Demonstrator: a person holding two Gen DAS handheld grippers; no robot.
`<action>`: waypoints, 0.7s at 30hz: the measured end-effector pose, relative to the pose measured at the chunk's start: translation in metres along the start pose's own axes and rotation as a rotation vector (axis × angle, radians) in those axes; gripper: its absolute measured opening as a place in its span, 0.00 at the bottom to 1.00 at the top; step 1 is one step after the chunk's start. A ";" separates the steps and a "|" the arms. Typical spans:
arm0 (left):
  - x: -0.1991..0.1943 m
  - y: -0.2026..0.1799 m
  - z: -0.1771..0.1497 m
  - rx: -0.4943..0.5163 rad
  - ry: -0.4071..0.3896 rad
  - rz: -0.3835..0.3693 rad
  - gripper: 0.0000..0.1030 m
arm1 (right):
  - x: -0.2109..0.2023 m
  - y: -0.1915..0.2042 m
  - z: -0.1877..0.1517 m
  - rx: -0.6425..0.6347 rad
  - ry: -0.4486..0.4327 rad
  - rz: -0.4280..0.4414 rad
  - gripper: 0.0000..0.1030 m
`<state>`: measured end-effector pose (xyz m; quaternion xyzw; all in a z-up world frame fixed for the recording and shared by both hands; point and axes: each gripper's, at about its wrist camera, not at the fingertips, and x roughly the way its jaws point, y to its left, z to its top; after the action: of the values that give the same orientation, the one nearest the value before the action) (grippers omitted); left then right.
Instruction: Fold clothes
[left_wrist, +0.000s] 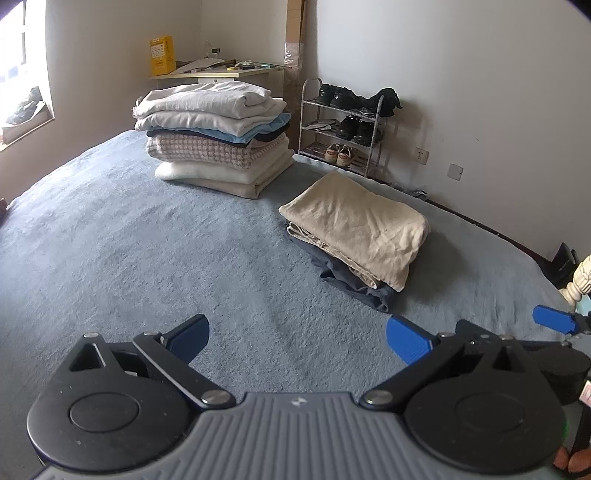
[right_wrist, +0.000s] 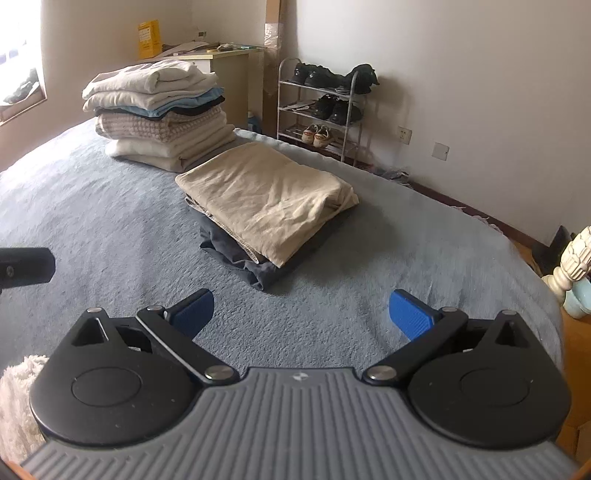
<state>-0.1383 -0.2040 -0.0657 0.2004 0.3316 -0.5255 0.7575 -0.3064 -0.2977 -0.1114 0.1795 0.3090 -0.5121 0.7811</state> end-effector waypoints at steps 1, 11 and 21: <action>0.000 0.000 0.001 -0.002 -0.001 0.000 1.00 | 0.001 0.000 0.000 0.005 0.006 0.001 0.99; 0.001 0.000 0.001 -0.001 -0.004 -0.009 1.00 | 0.002 0.005 0.000 -0.013 0.016 -0.001 0.99; 0.003 -0.001 0.001 0.004 -0.002 -0.013 1.00 | 0.003 0.007 -0.002 -0.020 0.016 -0.004 0.99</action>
<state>-0.1384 -0.2071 -0.0664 0.1990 0.3309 -0.5315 0.7540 -0.3001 -0.2954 -0.1152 0.1753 0.3209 -0.5092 0.7791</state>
